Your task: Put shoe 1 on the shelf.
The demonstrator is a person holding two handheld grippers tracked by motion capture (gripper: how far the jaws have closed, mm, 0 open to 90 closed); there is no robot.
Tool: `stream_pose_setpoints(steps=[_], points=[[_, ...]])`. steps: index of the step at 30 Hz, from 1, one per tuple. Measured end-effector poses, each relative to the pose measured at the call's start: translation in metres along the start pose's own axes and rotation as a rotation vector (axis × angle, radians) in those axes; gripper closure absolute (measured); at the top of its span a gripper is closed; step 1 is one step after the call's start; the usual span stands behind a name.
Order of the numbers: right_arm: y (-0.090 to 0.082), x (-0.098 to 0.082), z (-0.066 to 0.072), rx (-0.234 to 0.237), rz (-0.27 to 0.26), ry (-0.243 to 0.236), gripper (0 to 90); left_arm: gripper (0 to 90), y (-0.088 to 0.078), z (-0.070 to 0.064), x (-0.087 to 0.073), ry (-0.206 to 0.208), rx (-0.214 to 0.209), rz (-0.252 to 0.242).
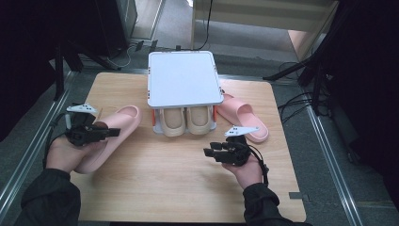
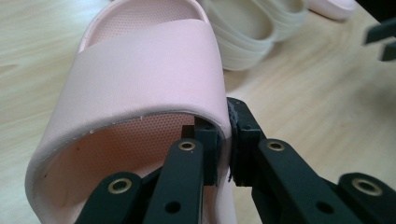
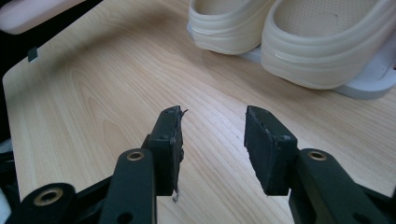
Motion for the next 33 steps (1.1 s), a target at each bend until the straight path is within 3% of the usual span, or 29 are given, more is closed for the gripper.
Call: stream_pose_setpoints(steps=[7,13,17,33], points=[[0.006,0.007,0.003,0.007,0.001,-0.020,57.9,84.1,0.009,-0.029,-0.006,0.033,-0.040,0.011],[0.008,0.009,0.004,0.003,0.005,-0.029,58.3,84.0,0.026,-0.048,-0.008,0.066,-0.068,0.050],[0.007,0.010,0.004,-0.003,0.007,-0.031,58.4,83.9,0.037,-0.057,-0.007,0.089,-0.112,0.073],[0.008,0.007,0.010,-0.002,0.015,-0.052,59.2,83.6,0.099,-0.085,-0.013,0.165,-0.186,0.191]])
Point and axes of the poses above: each handheld gripper's, and its own axes: y roughly forward along the jaws, x roughly out of its top, z roughly to its left, the point moved 2 cm from there along y, roughly forward along the jaws, and after that the axes turned 13 degrees about -x, right-handed, at the moved point
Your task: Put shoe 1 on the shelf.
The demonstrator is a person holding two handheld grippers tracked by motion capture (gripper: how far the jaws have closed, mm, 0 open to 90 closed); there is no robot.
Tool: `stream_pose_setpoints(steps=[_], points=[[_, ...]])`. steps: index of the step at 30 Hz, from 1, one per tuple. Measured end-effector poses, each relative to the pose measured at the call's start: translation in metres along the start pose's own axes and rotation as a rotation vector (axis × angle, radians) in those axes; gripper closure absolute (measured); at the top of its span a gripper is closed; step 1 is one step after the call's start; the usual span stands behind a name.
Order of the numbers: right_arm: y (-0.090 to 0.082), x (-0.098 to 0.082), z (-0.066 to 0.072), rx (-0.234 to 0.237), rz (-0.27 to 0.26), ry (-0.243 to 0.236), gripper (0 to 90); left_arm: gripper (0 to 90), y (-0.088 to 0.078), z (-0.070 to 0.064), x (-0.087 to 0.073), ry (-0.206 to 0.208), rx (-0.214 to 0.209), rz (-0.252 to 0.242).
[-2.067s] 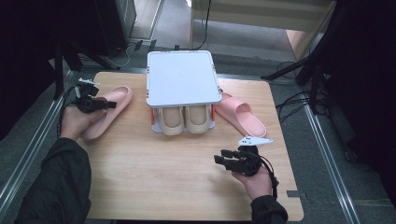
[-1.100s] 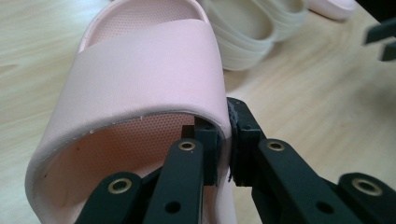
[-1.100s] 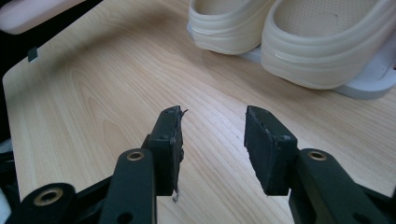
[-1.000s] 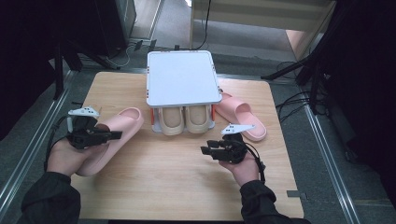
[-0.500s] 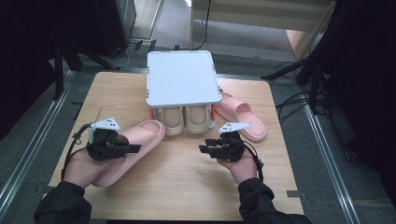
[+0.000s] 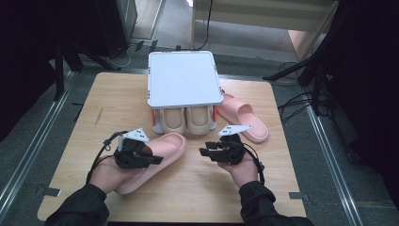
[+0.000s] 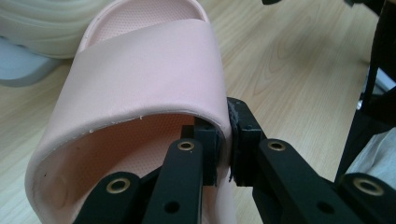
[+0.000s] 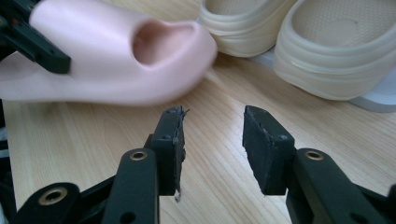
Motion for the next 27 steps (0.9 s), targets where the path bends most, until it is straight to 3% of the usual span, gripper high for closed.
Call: stream_pose_setpoints(steps=[8,11,15,18,20,23,27], points=[[0.004,-0.002,0.009,0.011,0.002,-0.016,60.4,82.8,0.025,0.005,-0.005,0.011,-0.004,0.051],[0.007,-0.004,0.012,0.015,0.009,-0.015,61.1,82.2,0.026,0.007,-0.007,0.024,-0.004,0.069],[0.009,-0.006,0.015,0.024,0.012,-0.011,63.0,74.4,0.023,0.004,-0.008,0.032,-0.015,0.055],[0.009,-0.007,0.016,0.024,0.012,-0.004,65.7,74.4,0.014,-0.002,-0.008,0.067,0.000,0.074],[0.010,-0.008,0.016,0.026,0.010,-0.003,68.3,74.8,0.007,-0.003,-0.008,0.057,-0.008,0.065],[0.012,-0.008,0.019,0.028,0.009,0.001,72.9,77.3,-0.009,-0.004,-0.008,0.054,-0.019,0.030],[0.019,-0.009,0.026,0.021,0.014,0.005,80.8,83.5,-0.031,0.008,-0.010,0.036,0.016,-0.032]])
Point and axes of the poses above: each handheld gripper's, and its own axes: y roughly forward along the jaws, x roughly out of its top, z roughly to its left, the point moved 2 cm from there along y, roughly forward along the jaws, and after that the axes turned 13 degrees about -x, right-handed, at the moved point
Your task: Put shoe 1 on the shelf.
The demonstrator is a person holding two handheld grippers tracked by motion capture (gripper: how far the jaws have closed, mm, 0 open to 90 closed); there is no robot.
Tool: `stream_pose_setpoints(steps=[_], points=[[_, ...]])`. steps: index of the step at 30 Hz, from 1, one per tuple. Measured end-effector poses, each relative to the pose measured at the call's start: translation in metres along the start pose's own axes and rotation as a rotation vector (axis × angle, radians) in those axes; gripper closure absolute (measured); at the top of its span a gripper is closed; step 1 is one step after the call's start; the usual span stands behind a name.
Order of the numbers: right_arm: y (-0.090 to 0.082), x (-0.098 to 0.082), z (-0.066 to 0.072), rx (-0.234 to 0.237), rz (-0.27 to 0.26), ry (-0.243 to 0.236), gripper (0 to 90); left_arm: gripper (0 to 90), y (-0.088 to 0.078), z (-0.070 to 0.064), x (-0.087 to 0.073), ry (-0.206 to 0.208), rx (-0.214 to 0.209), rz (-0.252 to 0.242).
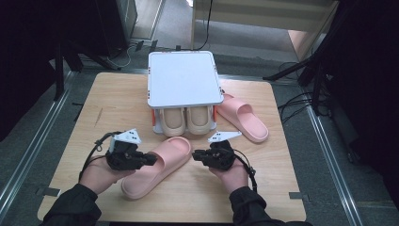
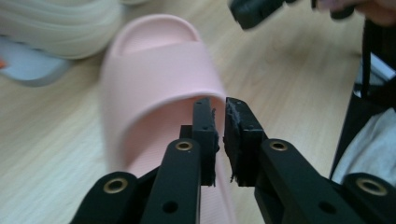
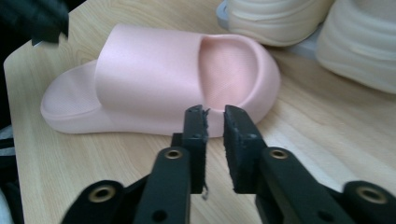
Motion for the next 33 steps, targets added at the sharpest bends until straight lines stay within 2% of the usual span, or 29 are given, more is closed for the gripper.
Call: stream_pose_setpoints(steps=[4,5,8,12,14,15,18,24,33], points=[[0.009,0.000,0.008,0.012,0.009,0.014,86.5,85.5,-0.006,0.026,-0.008,-0.056,0.053,-0.003],[0.012,0.000,0.010,0.019,0.015,0.014,86.7,85.5,-0.006,0.033,-0.011,-0.068,0.071,-0.006],[0.022,0.000,0.018,0.038,0.036,0.008,86.7,85.4,0.000,0.053,-0.016,-0.111,0.090,0.001],[0.031,-0.002,0.026,0.039,0.056,-0.017,85.8,85.5,0.011,0.066,-0.020,-0.153,0.062,0.022],[0.034,-0.002,0.026,0.038,0.050,-0.016,85.8,85.4,0.016,0.065,-0.021,-0.153,0.048,0.038],[0.035,-0.002,0.025,0.043,0.049,-0.009,85.7,85.8,0.017,0.064,-0.021,-0.146,0.054,0.043],[0.035,-0.002,0.024,0.042,0.058,-0.006,85.5,86.0,0.016,0.061,-0.022,-0.148,0.037,0.031],[0.035,-0.004,0.024,0.051,0.074,0.003,85.5,86.2,0.017,0.051,-0.027,-0.138,0.020,0.054],[0.036,-0.004,0.022,0.053,0.094,-0.001,85.6,86.4,0.018,0.038,-0.031,-0.137,-0.008,0.052]])
Point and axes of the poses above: each handheld gripper's, and its own axes: y roughly forward along the jaws, x roughly out of its top, z roughly to its left, the point moved 2 cm from there along y, roughly forward along the jaws, and after that the axes turned 13 degrees about -x, right-handed, at the moved point
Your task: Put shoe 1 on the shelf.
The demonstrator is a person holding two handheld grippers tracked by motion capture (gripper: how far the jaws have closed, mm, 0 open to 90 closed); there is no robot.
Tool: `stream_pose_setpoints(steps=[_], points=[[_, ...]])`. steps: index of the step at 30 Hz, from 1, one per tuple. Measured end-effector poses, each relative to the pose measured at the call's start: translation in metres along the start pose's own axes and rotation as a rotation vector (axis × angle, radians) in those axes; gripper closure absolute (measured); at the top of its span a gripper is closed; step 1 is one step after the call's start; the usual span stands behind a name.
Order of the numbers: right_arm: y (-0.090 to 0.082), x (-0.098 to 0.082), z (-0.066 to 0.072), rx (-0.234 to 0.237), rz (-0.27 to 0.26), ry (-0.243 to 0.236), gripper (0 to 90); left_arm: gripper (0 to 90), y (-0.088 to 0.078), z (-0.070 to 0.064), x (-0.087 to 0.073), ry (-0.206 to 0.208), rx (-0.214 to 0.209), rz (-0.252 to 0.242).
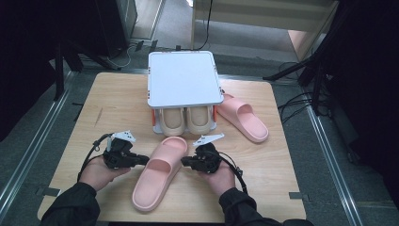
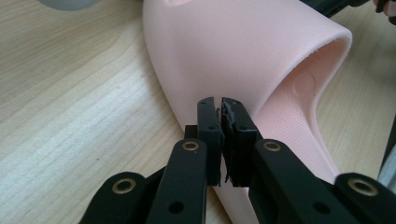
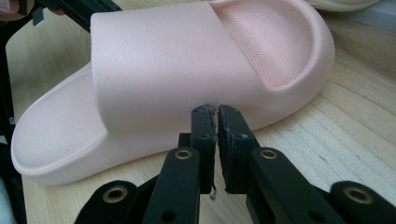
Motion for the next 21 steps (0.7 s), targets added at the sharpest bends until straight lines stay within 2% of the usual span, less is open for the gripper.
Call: stream_pose_setpoints(steps=[9,11,16,21], points=[[0.000,0.003,-0.003,-0.009,0.006,0.000,85.9,86.9,0.004,-0.009,-0.004,-0.011,-0.027,0.000],[0.001,0.004,-0.004,-0.012,0.007,0.007,86.0,86.8,0.005,-0.012,-0.004,-0.002,-0.026,0.006],[0.003,0.008,-0.005,-0.013,0.001,0.006,86.2,85.1,0.006,-0.016,-0.002,-0.007,-0.040,-0.020],[0.005,0.010,-0.005,-0.019,0.002,-0.013,84.8,81.0,0.004,-0.014,-0.001,-0.010,-0.029,-0.023]])
Point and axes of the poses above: each handheld gripper's, and its own axes: y roughly forward along the jaws, x roughly out of its top, z roughly to its left, the point moved 2 cm from there along y, roughly forward along the jaws, and after that the axes turned 13 degrees about -x, right-handed, at the moved point
